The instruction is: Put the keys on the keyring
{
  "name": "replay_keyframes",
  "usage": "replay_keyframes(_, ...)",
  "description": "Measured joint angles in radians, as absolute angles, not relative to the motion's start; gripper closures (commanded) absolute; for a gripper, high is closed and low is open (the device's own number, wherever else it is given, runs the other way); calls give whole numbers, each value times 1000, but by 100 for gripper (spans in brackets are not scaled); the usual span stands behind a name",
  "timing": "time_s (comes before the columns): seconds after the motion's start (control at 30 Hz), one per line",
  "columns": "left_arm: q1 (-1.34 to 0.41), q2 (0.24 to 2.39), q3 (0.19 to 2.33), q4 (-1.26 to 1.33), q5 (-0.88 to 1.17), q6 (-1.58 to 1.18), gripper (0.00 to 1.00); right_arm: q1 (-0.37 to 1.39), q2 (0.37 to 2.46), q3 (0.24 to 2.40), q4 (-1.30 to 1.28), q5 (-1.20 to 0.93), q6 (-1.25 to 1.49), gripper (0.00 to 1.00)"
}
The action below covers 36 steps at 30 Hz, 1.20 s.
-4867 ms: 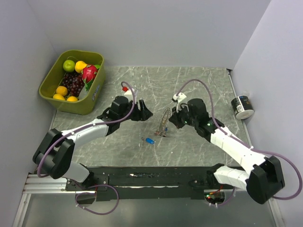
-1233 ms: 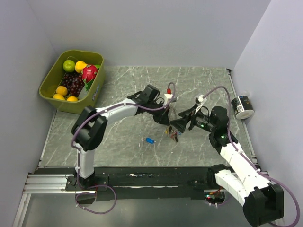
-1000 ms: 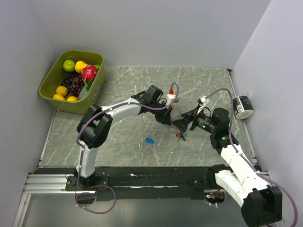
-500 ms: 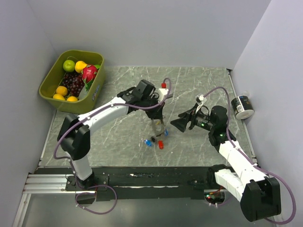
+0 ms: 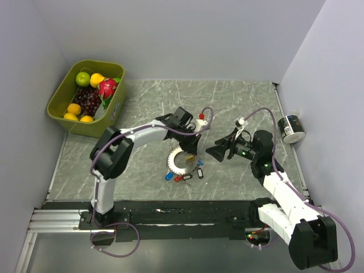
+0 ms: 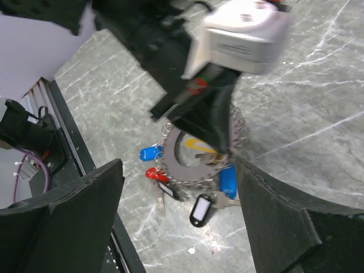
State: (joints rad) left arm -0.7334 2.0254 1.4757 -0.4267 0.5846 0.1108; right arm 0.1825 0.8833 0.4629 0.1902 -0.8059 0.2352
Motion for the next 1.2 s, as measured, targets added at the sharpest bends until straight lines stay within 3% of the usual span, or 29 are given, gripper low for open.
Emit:
replay_keyframes(0.2,-734,1854,1357,-334,673,129,99,176,897,453,249,-885,239,44)
replay_keyframes(0.3,-734,1787,1339,-287,719,139,99,174,939,454,305,-961,254,47)
replay_keyframes(0.57,-734,1751,1332,-255,792,149,99,172,1003,456,356,-1067,284,50)
replay_keyframes(1.2,-752,1705,1313,-252,838,144,99,172,979,458,362,-1062,279,51)
